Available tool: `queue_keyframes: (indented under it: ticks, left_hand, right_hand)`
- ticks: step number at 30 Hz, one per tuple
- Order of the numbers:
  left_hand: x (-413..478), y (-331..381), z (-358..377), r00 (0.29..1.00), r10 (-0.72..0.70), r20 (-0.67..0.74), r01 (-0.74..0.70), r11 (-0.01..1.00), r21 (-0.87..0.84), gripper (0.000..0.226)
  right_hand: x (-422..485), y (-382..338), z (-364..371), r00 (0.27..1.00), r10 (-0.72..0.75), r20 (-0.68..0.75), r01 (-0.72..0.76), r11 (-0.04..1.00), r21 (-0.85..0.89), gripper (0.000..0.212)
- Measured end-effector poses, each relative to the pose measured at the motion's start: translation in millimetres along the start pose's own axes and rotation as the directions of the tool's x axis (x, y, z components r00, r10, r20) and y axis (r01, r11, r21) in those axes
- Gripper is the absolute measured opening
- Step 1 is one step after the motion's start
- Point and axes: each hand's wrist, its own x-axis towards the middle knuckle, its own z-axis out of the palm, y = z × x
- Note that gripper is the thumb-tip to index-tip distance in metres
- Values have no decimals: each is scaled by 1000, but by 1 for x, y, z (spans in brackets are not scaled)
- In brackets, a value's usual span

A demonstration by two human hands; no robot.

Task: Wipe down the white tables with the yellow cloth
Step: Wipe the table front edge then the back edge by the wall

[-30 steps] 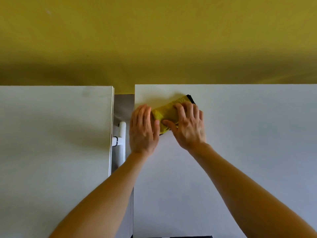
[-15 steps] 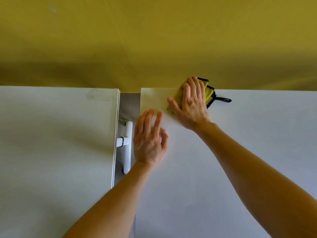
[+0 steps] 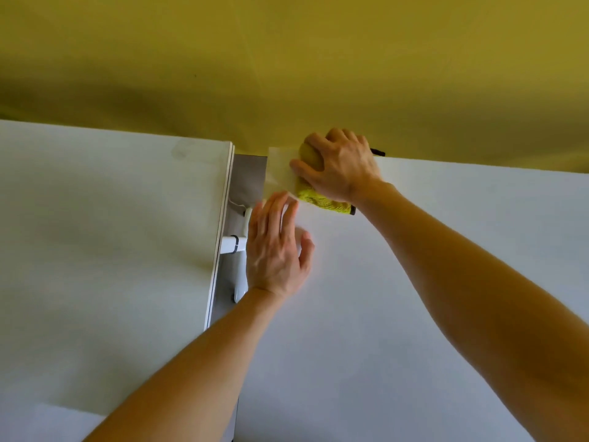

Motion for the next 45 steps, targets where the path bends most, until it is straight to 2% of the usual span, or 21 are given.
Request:
queue_keyframes:
  ticks: [4, 7, 11, 13, 16, 19, 21, 24, 28, 31, 35, 38, 40, 45]
  left_hand:
    - [-2, 1, -1, 996, -90, -10, 90, 993, 71, 57]
    - [-1, -1, 2, 991, -134, -14, 135, 989, 53, 63]
    - [-1, 2, 2, 991, -128, -27, 129, 991, 22, 62]
    - [-3, 0, 3, 989, -146, -32, 146, 989, -14, 63]
    - [-12, -9, 1, 995, -97, -22, 95, 992, -84, 68]
    - [-21, -16, -2, 998, -12, 56, 15, 998, -57, 74]
    - [-25, -12, -1, 994, -88, 72, 88, 996, 11, 74]
    - [-26, -7, 3, 949, -306, 75, 305, 952, 21, 82]
    - [-26, -7, 0, 939, -323, 117, 327, 945, -22, 83]
    - [-24, -5, -2, 932, -336, 138, 344, 938, -37, 82]
    - [-23, -4, -3, 931, -328, 159, 337, 941, -35, 83]
    - [-24, -6, 0, 939, -307, 158, 313, 950, -13, 82]
    - [-25, -7, 1, 940, -306, 150, 311, 950, -11, 83]
    - [-27, -10, 0, 938, -317, 141, 318, 948, 12, 83]
  right_hand:
    - [-49, 76, -20, 988, 144, -51, -143, 989, 29, 74]
    - [-44, 68, -19, 977, 191, -91, -195, 980, -35, 69]
    - [7, -12, 2, 1000, -16, 19, 17, 1000, -20, 67]
    - [17, -34, 6, 996, -91, 23, 90, 996, 14, 67]
    - [-3, -6, 0, 993, -114, -9, 115, 991, 74, 68]
    - [-27, 38, -11, 999, -38, -29, 40, 997, 72, 68]
    - [-34, 51, -11, 998, 15, -55, -12, 999, 52, 67]
    - [-17, 18, -3, 991, 91, -100, -92, 996, -11, 64]
    - [25, -58, 14, 999, -38, -32, 38, 999, 9, 56]
    - [22, -49, 16, 996, -71, -59, 75, 994, 78, 58]
    - [-19, 33, -8, 997, 44, -57, -40, 996, 75, 61]
    - [-40, 59, -19, 966, 208, -151, -206, 978, 31, 57]
    - [-28, 27, -12, 947, 271, -173, -276, 961, -5, 55]
    - [23, -76, 17, 985, 141, -101, -139, 990, 30, 50]
